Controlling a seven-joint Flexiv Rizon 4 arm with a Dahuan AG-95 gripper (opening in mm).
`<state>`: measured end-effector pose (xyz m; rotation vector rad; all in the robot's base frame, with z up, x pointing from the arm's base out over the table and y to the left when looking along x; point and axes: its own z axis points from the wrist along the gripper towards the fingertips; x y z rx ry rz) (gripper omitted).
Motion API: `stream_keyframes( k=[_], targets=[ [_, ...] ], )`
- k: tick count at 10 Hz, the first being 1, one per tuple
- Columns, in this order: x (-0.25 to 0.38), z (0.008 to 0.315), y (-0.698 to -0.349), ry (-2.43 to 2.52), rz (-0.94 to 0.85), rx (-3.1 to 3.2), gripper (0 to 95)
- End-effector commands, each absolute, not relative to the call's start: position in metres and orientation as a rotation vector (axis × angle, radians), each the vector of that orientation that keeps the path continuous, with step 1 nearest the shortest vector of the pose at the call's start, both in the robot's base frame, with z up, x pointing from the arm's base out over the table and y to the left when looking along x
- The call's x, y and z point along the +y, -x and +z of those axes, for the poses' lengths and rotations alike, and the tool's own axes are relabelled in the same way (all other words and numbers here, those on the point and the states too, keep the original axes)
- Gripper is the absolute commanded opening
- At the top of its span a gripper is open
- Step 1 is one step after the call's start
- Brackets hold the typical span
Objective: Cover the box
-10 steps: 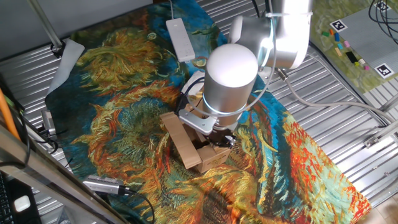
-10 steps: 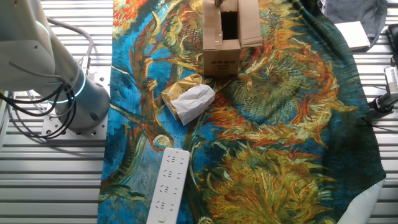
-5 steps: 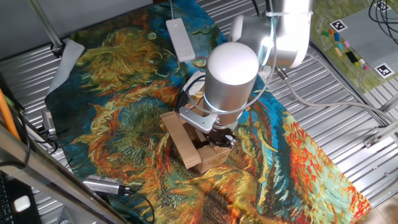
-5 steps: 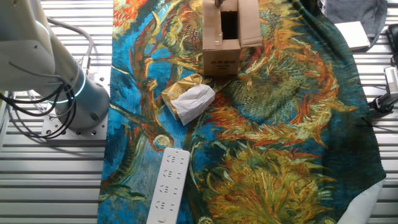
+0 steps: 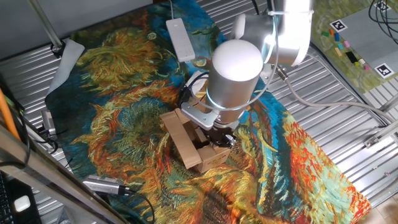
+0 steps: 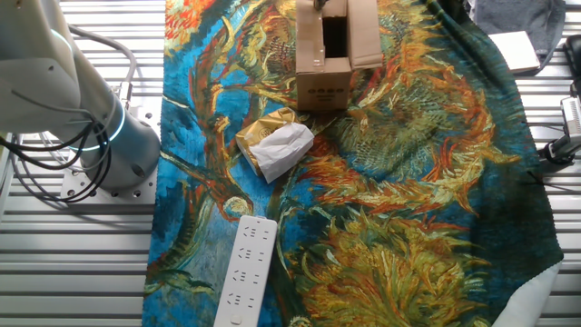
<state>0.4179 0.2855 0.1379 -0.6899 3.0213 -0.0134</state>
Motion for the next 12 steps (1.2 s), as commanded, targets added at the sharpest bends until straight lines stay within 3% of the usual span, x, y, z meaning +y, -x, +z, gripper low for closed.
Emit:
stream_keyframes(
  k=[1,5,7,12],
  targets=[
    [0.286,0.138,-0.418,0.693,-0.016,3.016,0.0],
    [0.286,0.138,-0.418,0.691,0.020,3.015,0.0],
    [0.283,0.157,-0.429,0.701,0.021,3.017,0.0],
    [0.273,0.180,-0.500,0.754,0.026,3.024,0.0]
  ],
)
